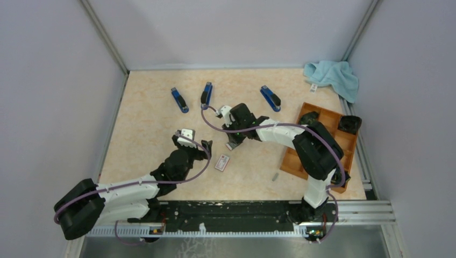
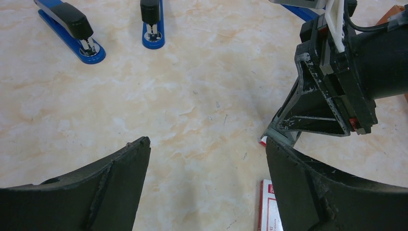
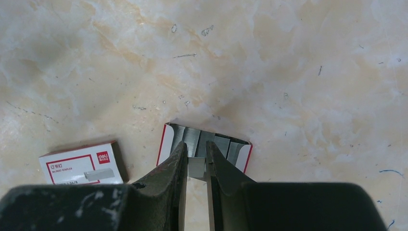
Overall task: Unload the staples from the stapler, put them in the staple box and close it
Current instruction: Place the staple in the staple box.
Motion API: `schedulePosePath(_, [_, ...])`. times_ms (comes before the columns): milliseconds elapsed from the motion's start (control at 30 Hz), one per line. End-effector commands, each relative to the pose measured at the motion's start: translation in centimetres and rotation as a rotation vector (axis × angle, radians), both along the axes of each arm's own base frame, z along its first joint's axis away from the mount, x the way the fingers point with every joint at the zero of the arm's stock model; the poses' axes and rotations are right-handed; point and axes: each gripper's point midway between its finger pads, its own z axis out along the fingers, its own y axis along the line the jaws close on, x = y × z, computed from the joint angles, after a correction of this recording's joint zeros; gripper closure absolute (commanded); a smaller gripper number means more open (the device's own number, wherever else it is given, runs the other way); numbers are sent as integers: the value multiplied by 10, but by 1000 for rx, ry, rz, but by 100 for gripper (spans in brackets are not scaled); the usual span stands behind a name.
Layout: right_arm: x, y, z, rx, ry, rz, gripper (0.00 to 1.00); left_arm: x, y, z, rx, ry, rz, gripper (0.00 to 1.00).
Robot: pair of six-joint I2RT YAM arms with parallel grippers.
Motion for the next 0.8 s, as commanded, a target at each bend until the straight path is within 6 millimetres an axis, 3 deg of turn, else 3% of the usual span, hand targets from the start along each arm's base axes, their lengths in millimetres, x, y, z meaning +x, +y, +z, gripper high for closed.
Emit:
schedulePosePath(0, [12,17,19,34,-64,6,83,1,2,6,-28,-20,6,5])
schedulePosePath(767, [10,14,15,-18,-77,20,79,0,3,7,-36,-27,6,5])
